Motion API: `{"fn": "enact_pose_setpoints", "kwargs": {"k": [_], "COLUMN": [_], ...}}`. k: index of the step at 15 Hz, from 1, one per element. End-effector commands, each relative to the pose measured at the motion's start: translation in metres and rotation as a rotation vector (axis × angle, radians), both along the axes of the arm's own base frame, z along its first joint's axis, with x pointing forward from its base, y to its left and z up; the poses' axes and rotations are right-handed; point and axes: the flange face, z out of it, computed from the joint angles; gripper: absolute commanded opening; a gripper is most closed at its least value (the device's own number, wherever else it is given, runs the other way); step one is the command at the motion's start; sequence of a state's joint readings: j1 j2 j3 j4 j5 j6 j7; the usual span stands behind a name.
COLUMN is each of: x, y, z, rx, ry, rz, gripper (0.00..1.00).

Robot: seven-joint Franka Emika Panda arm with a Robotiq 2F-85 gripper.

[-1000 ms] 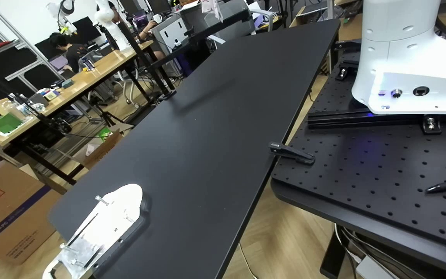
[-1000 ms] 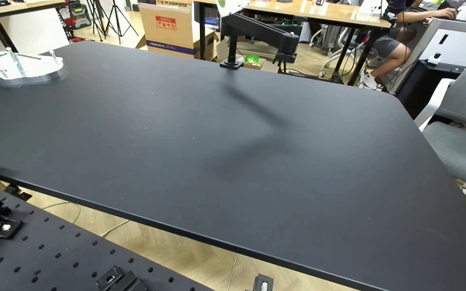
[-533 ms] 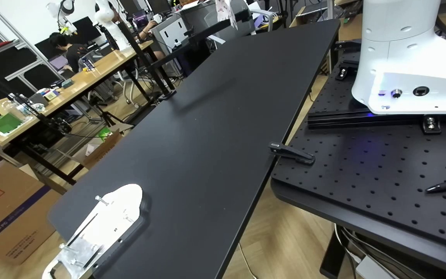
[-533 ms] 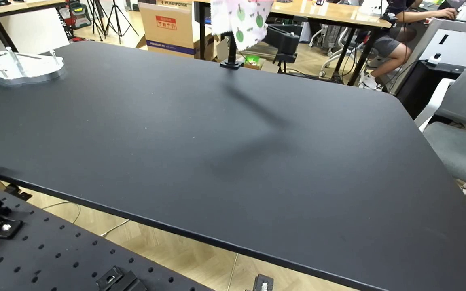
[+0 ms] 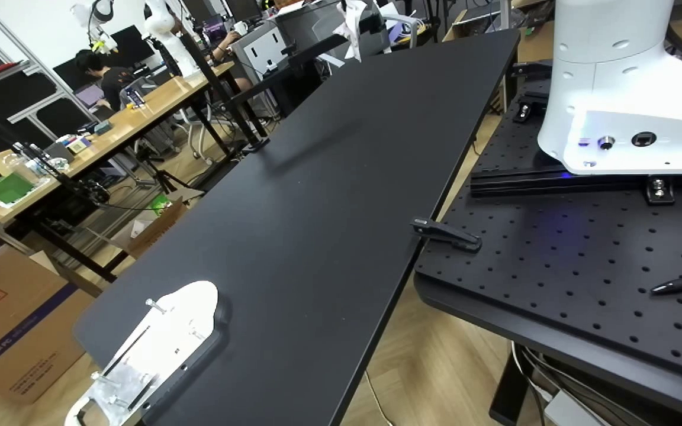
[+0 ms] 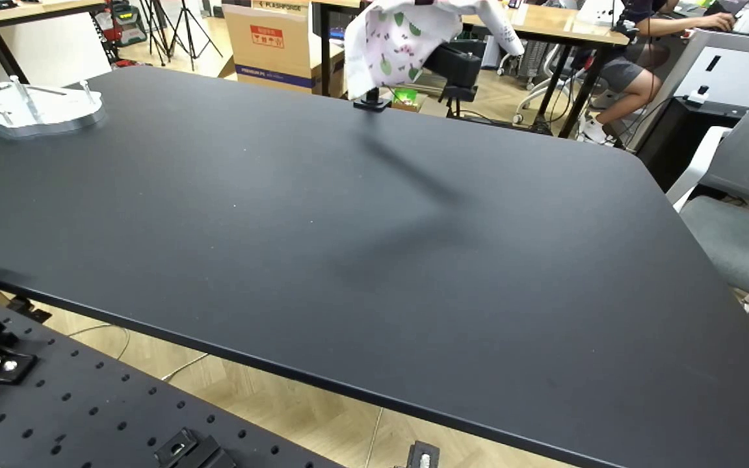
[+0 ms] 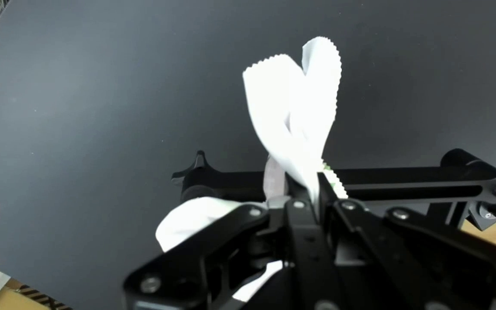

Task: Put the cloth on the black rod

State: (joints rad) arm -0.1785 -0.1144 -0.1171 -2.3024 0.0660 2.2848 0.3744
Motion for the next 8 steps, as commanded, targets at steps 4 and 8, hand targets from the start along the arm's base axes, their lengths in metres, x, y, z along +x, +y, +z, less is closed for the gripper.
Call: {"fn": "enact_pose_setpoints", "kwargs": {"k": [4,8], "x": [-0.006,-0.01], "y": [-0.028,-0.037], "z": [-0.013,-0.019], "rx": [0.041,0.052], "ry": [0.022,0.034], "rz": [-0.033,-0.046], "gripper": [0.21,0.53]}}
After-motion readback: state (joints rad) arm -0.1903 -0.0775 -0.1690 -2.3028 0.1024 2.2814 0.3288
